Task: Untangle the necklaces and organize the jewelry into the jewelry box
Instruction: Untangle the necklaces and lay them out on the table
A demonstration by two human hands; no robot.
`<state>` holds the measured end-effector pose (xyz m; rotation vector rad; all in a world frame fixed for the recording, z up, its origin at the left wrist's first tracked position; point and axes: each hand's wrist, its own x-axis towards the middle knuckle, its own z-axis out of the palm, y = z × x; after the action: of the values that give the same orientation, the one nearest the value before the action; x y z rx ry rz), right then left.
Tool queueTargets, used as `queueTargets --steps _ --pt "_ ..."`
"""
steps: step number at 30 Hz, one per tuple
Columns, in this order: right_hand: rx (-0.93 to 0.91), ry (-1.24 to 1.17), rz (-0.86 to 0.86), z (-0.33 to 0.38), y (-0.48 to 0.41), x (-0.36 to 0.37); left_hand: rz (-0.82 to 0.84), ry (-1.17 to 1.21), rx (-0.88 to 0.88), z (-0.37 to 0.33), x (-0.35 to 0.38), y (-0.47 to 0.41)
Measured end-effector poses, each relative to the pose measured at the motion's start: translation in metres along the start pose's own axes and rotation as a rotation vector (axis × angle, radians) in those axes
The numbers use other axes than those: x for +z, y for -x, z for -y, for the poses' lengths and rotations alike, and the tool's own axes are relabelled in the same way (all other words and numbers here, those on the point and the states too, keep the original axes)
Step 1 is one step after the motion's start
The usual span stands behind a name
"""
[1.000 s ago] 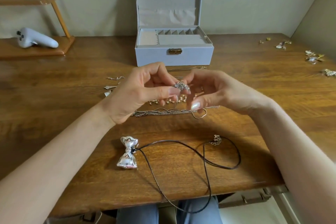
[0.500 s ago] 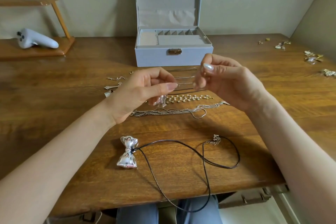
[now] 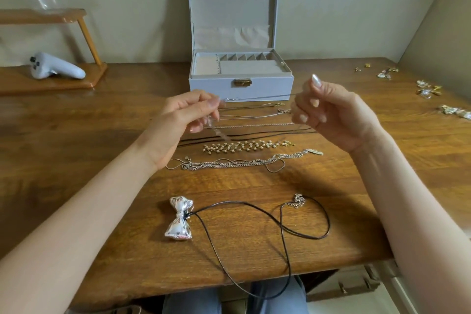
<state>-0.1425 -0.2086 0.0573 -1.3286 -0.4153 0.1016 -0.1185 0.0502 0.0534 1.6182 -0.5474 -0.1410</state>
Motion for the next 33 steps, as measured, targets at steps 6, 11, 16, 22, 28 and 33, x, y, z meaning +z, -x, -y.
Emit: queueTargets --steps 6,11,16,22,28,33 --pt "0.001 -0.075 0.001 0.001 -0.001 -0.003 -0.067 0.393 -0.016 0.003 -0.006 -0.004" --pt "-0.011 -0.105 -0.032 0.002 0.0 -0.008 -0.068 0.405 -0.033 0.003 -0.004 -0.004" --pt "-0.002 -0.086 -0.067 0.001 -0.002 -0.008 -0.136 0.161 0.036 0.006 -0.003 -0.004" --pt "0.045 -0.033 -0.061 -0.002 -0.001 -0.003 -0.028 0.058 0.032 0.003 0.003 -0.001" --pt "-0.016 -0.07 -0.005 -0.004 -0.003 -0.002 0.044 0.015 0.037 0.008 0.001 -0.002" --pt "-0.057 -0.058 0.005 0.0 -0.01 0.013 0.195 -0.029 0.078 0.006 0.006 0.001"
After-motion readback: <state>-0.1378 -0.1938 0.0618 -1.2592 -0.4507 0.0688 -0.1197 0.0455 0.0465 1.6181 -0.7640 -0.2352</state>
